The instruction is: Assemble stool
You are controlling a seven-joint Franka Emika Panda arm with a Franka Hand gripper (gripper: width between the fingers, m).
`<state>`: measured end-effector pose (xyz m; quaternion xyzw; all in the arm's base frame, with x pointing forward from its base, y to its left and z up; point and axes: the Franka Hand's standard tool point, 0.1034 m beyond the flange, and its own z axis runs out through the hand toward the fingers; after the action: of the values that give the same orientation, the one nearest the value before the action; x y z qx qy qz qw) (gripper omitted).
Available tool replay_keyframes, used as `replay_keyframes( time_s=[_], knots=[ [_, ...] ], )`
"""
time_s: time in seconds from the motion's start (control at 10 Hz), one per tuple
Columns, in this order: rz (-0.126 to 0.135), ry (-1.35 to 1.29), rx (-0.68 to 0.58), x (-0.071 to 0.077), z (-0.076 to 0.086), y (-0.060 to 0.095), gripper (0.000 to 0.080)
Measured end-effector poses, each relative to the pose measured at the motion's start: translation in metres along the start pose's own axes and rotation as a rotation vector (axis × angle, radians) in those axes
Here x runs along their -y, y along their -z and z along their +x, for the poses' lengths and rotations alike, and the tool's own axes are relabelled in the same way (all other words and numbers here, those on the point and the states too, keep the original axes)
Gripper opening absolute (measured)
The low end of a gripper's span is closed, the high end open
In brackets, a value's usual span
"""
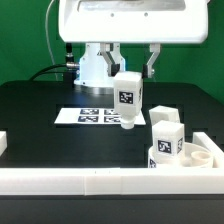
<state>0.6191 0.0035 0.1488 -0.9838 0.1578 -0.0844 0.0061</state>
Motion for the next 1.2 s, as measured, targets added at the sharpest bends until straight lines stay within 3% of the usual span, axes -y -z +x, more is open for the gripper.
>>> replay_keyframes(
  time_s=[0.2, 0.4, 0.8, 0.9, 1.2],
  knots=[
    [0.003, -0.019, 0.001, 0.005, -0.001, 0.000, 0.0334],
    [0.025, -0.020, -0.011, 0.040, -0.003, 0.007, 0.0334],
    [0.036, -0.080, -0.003, 0.085, -0.023, 0.006, 0.0334],
    [0.038, -0.072, 0.000, 0.092, -0.027, 0.005, 0.0334],
    [0.036, -0.069, -0.001, 0.088, -0.026, 0.004, 0.0334]
  ],
)
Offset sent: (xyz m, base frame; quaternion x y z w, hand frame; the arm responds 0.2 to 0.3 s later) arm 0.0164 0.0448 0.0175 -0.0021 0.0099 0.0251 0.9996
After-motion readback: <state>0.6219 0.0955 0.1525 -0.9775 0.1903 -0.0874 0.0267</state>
